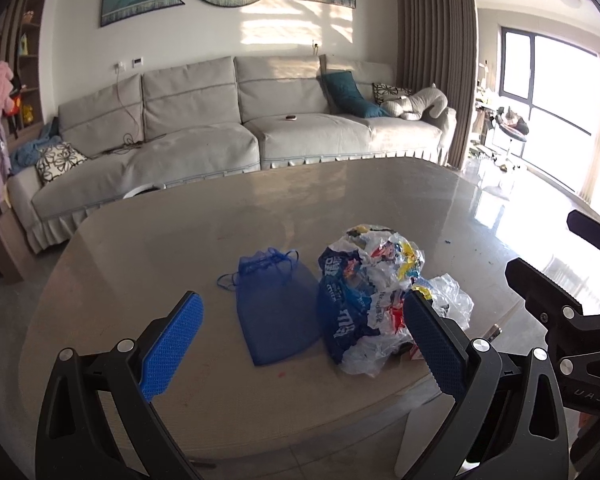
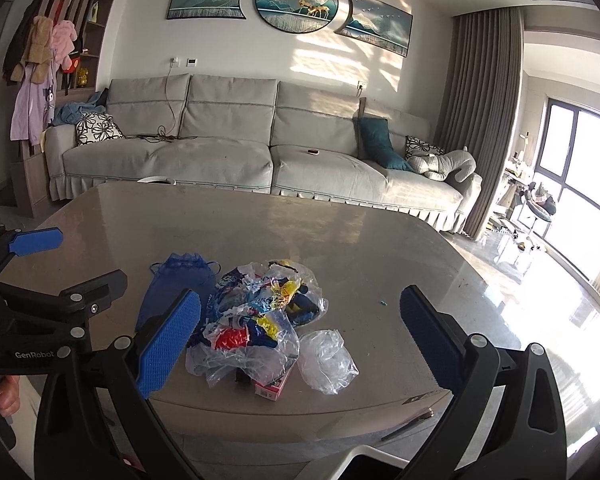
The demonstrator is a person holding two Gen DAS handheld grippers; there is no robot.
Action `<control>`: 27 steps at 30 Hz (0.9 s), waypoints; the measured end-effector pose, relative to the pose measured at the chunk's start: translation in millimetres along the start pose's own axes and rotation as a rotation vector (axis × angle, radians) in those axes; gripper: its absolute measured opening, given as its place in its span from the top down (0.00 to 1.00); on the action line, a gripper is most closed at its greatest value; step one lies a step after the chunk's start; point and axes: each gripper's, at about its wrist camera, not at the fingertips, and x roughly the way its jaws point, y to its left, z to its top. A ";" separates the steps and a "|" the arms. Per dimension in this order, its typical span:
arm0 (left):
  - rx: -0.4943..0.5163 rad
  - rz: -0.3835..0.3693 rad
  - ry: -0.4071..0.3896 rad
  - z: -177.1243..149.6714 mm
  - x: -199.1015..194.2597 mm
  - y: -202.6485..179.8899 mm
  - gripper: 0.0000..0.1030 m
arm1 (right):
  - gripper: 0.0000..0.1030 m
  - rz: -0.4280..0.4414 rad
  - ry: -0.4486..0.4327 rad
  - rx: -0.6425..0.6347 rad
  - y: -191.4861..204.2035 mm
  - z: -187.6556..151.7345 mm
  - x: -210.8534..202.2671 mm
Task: Collect trash
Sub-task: 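Move both tools toward the pile of plastic trash on the table, then grasp the blue printed bag with the left tool while the right tool grasps the clear bag bundle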
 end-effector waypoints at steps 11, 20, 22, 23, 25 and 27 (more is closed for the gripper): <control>-0.061 0.000 0.026 -7.4 47.7 10.3 0.04 | 0.03 0.010 0.038 0.032 -12.1 -7.7 36.7; -0.045 0.013 0.096 -37.9 100.2 9.5 0.04 | 0.03 0.025 0.082 0.036 -10.3 -20.7 56.5; -0.021 0.035 0.106 -40.6 105.7 6.1 0.04 | 0.03 0.028 0.090 0.040 -9.7 -22.9 59.3; -0.007 0.056 0.113 -42.5 109.0 5.0 0.04 | 0.03 0.027 0.093 0.041 -9.9 -23.3 60.3; -0.003 0.060 0.122 -45.8 116.4 6.2 0.04 | 0.03 0.031 0.098 0.043 -9.2 -23.5 62.6; -0.004 0.071 0.138 -48.1 125.2 8.3 0.04 | 0.03 0.030 0.097 0.046 -9.9 -25.1 64.5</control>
